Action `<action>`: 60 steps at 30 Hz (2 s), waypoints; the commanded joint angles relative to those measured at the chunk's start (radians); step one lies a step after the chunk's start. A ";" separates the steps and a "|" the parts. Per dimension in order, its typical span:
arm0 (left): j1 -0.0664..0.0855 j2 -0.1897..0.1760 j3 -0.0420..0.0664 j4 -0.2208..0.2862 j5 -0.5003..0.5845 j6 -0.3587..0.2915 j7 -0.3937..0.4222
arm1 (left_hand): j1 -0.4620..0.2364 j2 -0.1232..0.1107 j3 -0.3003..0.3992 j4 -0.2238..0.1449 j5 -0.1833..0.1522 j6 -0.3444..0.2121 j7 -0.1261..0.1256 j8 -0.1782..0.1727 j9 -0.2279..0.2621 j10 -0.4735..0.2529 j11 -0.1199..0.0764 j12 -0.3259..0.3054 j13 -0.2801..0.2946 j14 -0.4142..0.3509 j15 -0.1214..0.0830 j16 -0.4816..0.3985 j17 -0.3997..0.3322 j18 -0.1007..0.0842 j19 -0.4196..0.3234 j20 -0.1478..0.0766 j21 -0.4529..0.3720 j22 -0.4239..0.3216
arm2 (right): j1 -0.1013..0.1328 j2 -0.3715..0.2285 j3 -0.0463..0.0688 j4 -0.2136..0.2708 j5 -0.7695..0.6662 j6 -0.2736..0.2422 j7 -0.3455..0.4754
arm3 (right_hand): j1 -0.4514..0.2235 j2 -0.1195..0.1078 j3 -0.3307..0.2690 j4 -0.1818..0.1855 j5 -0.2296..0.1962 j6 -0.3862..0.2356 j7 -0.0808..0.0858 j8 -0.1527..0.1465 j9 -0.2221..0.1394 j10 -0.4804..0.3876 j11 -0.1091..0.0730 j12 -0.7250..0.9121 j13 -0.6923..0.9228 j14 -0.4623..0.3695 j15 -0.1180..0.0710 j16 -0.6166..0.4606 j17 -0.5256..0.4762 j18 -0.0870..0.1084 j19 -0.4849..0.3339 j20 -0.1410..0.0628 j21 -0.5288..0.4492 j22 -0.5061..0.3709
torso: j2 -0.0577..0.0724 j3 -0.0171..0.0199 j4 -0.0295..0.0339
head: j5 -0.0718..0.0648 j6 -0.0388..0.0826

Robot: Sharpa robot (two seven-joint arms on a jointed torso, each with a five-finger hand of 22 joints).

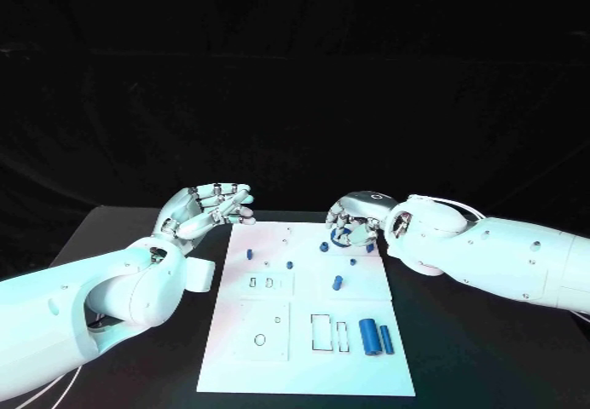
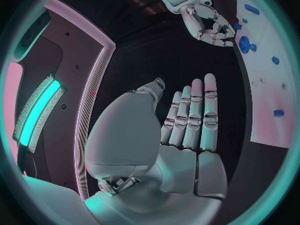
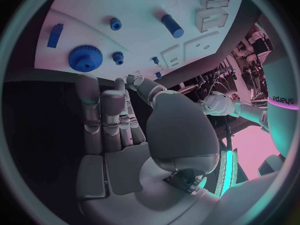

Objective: Assemble the parts on the task board

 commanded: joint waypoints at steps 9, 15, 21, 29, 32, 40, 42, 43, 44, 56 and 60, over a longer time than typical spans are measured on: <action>0.006 -0.001 0.002 0.014 0.000 0.025 -0.001 | -0.004 -0.005 -0.003 0.005 -0.002 -0.008 0.002 -0.008 -0.001 -0.003 0.004 -0.012 0.001 -0.018 0.001 0.016 0.015 0.003 0.009 -0.003 0.016 0.006 | 0.010 0.005 0.001 0.050 -0.229 0.076 -0.104 | -0.027 -0.032 0.039 0.030 -0.031 -0.028 -0.002 -0.019 0.019 -0.073 0.007 -0.052 -0.007 0.046 0.008 0.236 0.245 -0.041 0.080 0.008 0.170 0.232 | 0.043 -0.0101 0.0079 | -0.014 -0.004; 0.007 -0.004 0.003 0.018 0.000 0.025 -0.001 | -0.005 -0.004 -0.003 0.005 -0.002 -0.009 0.002 -0.008 -0.001 -0.003 0.005 -0.014 0.001 -0.020 0.001 0.018 0.017 0.003 0.009 -0.003 0.018 0.007 | 0.010 0.011 0.001 0.052 -0.262 0.083 -0.120 | -0.025 -0.039 0.048 0.037 -0.033 -0.028 -0.002 -0.017 0.030 -0.086 0.010 -0.059 -0.006 0.036 0.011 0.254 0.256 -0.042 0.075 0.011 0.180 0.247 | 0.049 -0.0101 0.0097 | -0.014 -0.007; 0.007 -0.006 0.005 0.021 0.000 0.025 -0.003 | -0.007 -0.003 -0.005 0.007 -0.002 -0.010 0.004 -0.010 -0.001 -0.004 0.006 -0.018 0.001 -0.033 0.003 0.020 0.024 0.002 0.005 -0.003 0.022 0.009 | 0.010 0.020 0.001 0.051 -0.275 0.087 -0.127 | -0.015 -0.042 0.064 0.041 -0.036 -0.006 0.003 -0.008 0.045 -0.113 0.022 -0.071 -0.010 0.027 0.020 0.262 0.253 -0.041 0.065 0.018 0.182 0.247 | 0.055 -0.0094 0.0138 | -0.016 -0.007; 0.007 -0.007 0.006 0.020 0.004 0.025 -0.007 | -0.008 -0.002 -0.005 0.008 -0.002 -0.011 0.004 -0.011 -0.001 -0.004 0.006 -0.019 0.001 -0.036 0.004 0.021 0.026 0.002 0.004 -0.002 0.022 0.010 | 0.008 0.029 0.000 0.042 -0.286 0.098 -0.139 | -0.011 -0.056 0.066 0.045 -0.045 -0.023 0.023 -0.032 0.047 -0.196 0.041 -0.079 -0.033 0.017 0.035 0.270 0.247 -0.037 0.049 0.033 0.175 0.236 | 0.058 -0.0098 0.0165 | -0.018 -0.012; 0.007 -0.008 0.006 0.018 0.008 0.025 -0.009 | -0.009 -0.002 -0.006 0.008 -0.002 -0.011 0.005 -0.011 -0.001 -0.004 0.007 -0.020 0.001 -0.038 0.004 0.021 0.027 0.002 0.003 -0.002 0.023 0.010 | 0.007 0.032 0.000 0.039 -0.288 0.102 -0.141 | -0.009 -0.056 0.064 0.046 -0.050 -0.027 0.024 -0.037 0.047 -0.207 0.041 -0.078 -0.037 0.016 0.035 0.271 0.246 -0.036 0.047 0.034 0.174 0.235 | 0.056 -0.0098 0.0143 | -0.014 -0.016; 0.007 -0.008 0.006 0.018 0.014 0.026 -0.011 | -0.009 -0.002 -0.006 0.008 -0.002 -0.011 0.005 -0.011 -0.001 -0.004 0.007 -0.020 0.001 -0.038 0.004 0.021 0.027 0.002 0.003 -0.002 0.023 0.010 | 0.002 0.046 -0.001 0.019 -0.291 0.112 -0.139 | -0.006 -0.054 0.065 0.047 -0.052 -0.026 0.024 -0.039 0.048 -0.214 0.041 -0.077 -0.040 0.016 0.034 0.275 0.249 -0.035 0.047 0.034 0.176 0.238 | 0.054 -0.0091 0.0140 | -0.012 -0.022; 0.007 -0.008 0.006 0.018 0.014 0.026 -0.011 | -0.009 -0.001 -0.006 0.009 -0.002 -0.011 0.005 -0.011 -0.001 -0.005 0.007 -0.021 0.001 -0.040 0.004 0.022 0.028 0.002 0.002 -0.002 0.023 0.010 | 0.001 0.049 -0.001 0.014 -0.291 0.113 -0.137 | -0.005 -0.053 0.065 0.047 -0.053 -0.027 0.024 -0.039 0.048 -0.215 0.042 -0.077 -0.041 0.016 0.033 0.276 0.250 -0.035 0.047 0.034 0.177 0.239 | 0.053 -0.0089 0.0138 | -0.012 -0.023; 0.007 -0.009 0.006 0.019 0.014 0.026 -0.012 | -0.009 -0.001 -0.006 0.009 -0.002 -0.011 0.005 -0.011 -0.001 -0.005 0.007 -0.021 0.001 -0.040 0.004 0.022 0.028 0.002 0.002 -0.002 0.023 0.010 | 0.000 0.050 -0.001 0.012 -0.290 0.114 -0.136 | -0.005 -0.052 0.065 0.048 -0.053 -0.026 0.024 -0.040 0.049 -0.215 0.042 -0.077 -0.041 0.016 0.034 0.278 0.253 -0.036 0.047 0.034 0.177 0.241 | 0.054 -0.0089 0.0140 | -0.011 -0.024; 0.007 -0.009 0.006 0.019 0.015 0.026 -0.012 | -0.009 -0.001 -0.006 0.009 -0.002 -0.011 0.005 -0.011 -0.001 -0.005 0.007 -0.021 0.001 -0.040 0.004 0.022 0.028 0.002 0.002 -0.002 0.023 0.010 | -0.001 0.052 -0.001 0.011 -0.290 0.115 -0.136 | -0.004 -0.050 0.066 0.049 -0.054 -0.025 0.024 -0.040 0.049 -0.215 0.042 -0.075 -0.041 0.017 0.034 0.279 0.254 -0.036 0.049 0.034 0.180 0.244 | 0.053 -0.0088 0.0140 | -0.011 -0.025; 0.007 -0.010 0.006 0.019 0.015 0.027 -0.014 | -0.010 -0.001 -0.006 0.010 -0.002 -0.012 0.006 -0.012 -0.001 -0.006 0.008 -0.022 0.001 -0.041 0.005 0.023 0.030 0.002 0.001 -0.002 0.024 0.010 | -0.011 0.064 -0.002 -0.002 -0.276 0.126 -0.125 | 0.002 -0.031 0.079 0.064 -0.060 0.015 0.016 -0.029 0.065 -0.169 0.037 -0.051 -0.041 0.022 0.035 0.309 0.280 -0.042 0.061 0.036 0.208 0.287 | 0.052 -0.0086 0.0105 | -0.004 -0.037; 0.007 -0.010 0.006 0.018 0.015 0.028 -0.015 | -0.011 0.000 -0.007 0.011 -0.002 -0.013 0.007 -0.013 -0.001 -0.007 0.008 -0.023 0.001 -0.042 0.005 0.024 0.031 0.001 0.001 -0.001 0.024 0.011 | -0.014 0.068 -0.002 -0.006 -0.269 0.126 -0.122 | 0.002 -0.028 0.082 0.067 -0.062 0.019 0.016 -0.028 0.067 -0.163 0.037 -0.050 -0.042 0.023 0.035 0.312 0.283 -0.043 0.063 0.036 0.213 0.294 | 0.051 -0.0086 0.0101 | -0.003 -0.040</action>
